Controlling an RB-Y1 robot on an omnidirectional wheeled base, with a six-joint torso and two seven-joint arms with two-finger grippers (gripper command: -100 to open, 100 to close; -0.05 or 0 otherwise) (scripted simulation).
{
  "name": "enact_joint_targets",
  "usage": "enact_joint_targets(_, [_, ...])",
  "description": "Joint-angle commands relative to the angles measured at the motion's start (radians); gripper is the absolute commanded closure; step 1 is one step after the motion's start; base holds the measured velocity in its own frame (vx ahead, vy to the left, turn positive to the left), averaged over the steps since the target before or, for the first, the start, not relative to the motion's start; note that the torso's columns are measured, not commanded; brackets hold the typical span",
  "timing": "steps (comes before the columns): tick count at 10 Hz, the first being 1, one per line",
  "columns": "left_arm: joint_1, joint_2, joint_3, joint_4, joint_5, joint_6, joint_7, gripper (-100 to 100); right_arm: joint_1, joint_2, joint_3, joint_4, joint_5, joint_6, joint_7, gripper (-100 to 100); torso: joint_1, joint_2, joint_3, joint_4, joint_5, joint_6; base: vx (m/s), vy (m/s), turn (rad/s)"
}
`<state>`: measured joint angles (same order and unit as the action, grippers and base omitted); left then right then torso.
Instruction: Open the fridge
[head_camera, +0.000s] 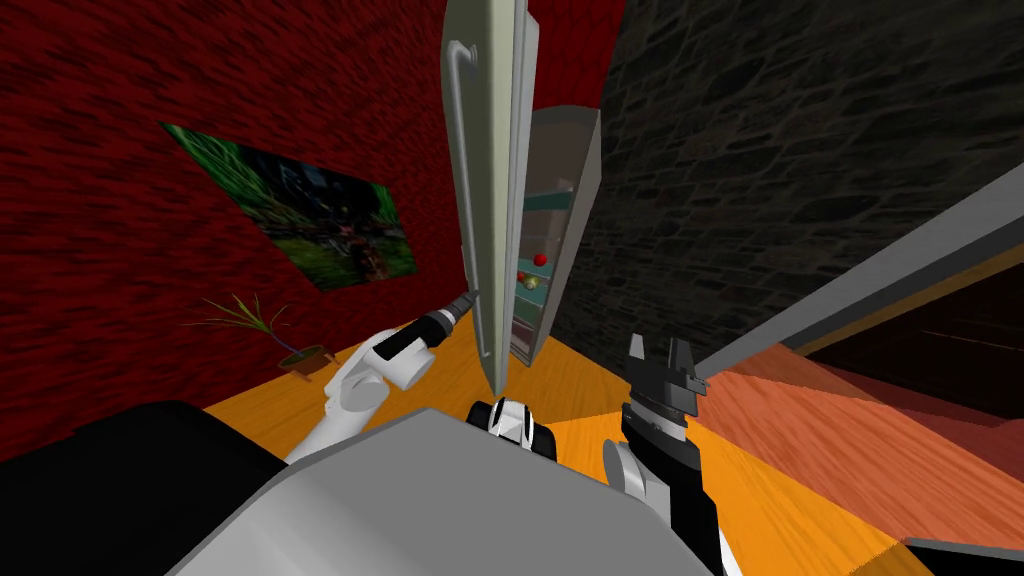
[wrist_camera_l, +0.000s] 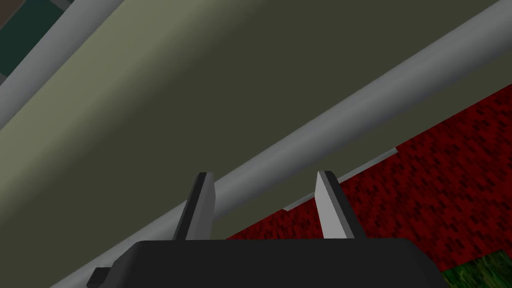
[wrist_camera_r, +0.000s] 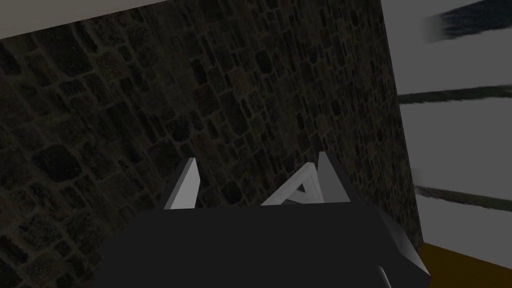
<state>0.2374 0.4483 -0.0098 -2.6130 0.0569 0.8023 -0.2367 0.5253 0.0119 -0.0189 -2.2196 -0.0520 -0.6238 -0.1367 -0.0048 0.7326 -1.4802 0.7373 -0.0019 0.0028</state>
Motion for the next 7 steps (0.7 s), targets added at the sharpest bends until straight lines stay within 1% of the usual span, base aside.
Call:
enact_joint_targets(1, [-0.010, 0.016, -0.017, 0.000, 0.023, -0.014, -0.001, 100, 0.000, 0.000, 0.000, 0.000, 0.000, 0.000, 0.000, 0, 0.010, 0.003, 0.002, 0.002, 0.002, -0.001, -0.081, 0.242, -0.080])
enact_joint_targets(2, [-0.015, 0.027, -0.029, 0.000, 0.037, -0.023, -0.003, 100, 0.000, 0.000, 0.000, 0.000, 0.000, 0.000, 0.000, 0, 0.010, 0.002, 0.001, 0.002, 0.003, -0.005, -0.071, 0.293, -0.042])
enact_joint_targets(3, [-0.021, 0.037, -0.040, 0.000, 0.051, -0.031, -0.005, 100, 0.000, 0.000, 0.000, 0.000, 0.000, 0.000, 0.000, 0, 0.015, 0.000, -0.001, 0.002, 0.004, -0.004, -0.108, 0.330, -0.119])
enact_joint_targets(4, [-0.021, 0.037, -0.040, 0.000, 0.051, -0.031, -0.005, 100, 0.000, 0.000, 0.000, 0.000, 0.000, 0.000, 0.000, 0, 0.015, 0.000, -0.001, 0.002, 0.004, -0.003, -0.045, 0.258, -0.064])
enact_joint_targets(5, [-0.026, 0.048, -0.051, -0.001, 0.065, -0.039, -0.007, 100, 0.000, 0.000, 0.000, 0.000, 0.000, 0.000, 0.000, 0, 0.010, -0.006, -0.005, 0.002, 0.002, -0.003, -0.058, 0.252, -0.061])
enact_joint_targets(6, [-0.031, 0.059, -0.063, -0.001, 0.079, -0.047, -0.009, 100, 0.000, 0.000, 0.000, 0.000, 0.000, 0.000, 0.000, 0, 0.008, -0.009, -0.007, 0.001, 0.001, -0.001, -0.135, 0.293, -0.150])
enact_joint_targets(7, [-0.031, 0.059, -0.063, -0.001, 0.079, -0.047, -0.009, 100, 0.000, 0.000, 0.000, 0.000, 0.000, 0.000, 0.000, 0, 0.009, -0.005, -0.005, 0.002, 0.002, -0.001, -0.088, 0.297, -0.084])
